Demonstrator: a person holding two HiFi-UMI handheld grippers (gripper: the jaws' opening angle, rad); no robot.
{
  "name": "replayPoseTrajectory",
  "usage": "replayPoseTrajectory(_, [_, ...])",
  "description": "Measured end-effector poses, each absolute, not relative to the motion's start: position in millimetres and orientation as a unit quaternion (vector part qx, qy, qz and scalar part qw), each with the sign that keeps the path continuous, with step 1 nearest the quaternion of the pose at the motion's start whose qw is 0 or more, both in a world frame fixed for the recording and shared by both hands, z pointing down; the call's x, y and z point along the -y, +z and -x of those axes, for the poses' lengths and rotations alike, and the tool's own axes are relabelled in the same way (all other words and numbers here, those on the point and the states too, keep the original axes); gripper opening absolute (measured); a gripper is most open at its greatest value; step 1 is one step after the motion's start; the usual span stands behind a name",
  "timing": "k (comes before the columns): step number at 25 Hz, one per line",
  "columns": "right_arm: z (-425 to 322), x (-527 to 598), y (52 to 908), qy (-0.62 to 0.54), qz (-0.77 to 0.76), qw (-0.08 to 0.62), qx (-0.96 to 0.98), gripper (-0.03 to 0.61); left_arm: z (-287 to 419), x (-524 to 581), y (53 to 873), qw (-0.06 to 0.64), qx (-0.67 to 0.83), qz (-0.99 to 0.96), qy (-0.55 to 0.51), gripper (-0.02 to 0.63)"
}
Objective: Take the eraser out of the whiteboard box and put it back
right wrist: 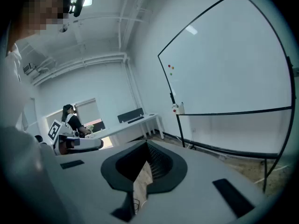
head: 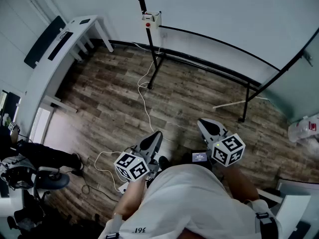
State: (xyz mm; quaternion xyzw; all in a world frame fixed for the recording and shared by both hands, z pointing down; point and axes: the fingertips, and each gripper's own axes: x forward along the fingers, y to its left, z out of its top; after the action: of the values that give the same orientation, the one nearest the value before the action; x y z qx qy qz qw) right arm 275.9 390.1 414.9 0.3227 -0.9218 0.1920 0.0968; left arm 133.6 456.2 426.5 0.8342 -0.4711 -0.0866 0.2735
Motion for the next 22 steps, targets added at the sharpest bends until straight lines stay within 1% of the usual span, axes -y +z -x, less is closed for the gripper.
replayPoseTrajectory(22, [-306, -363, 416, 0.175, -0.293, 0.099, 0.935, 0.029, -172, -425, 427, 0.275, 0.492, -0.822, -0.087, 0.005])
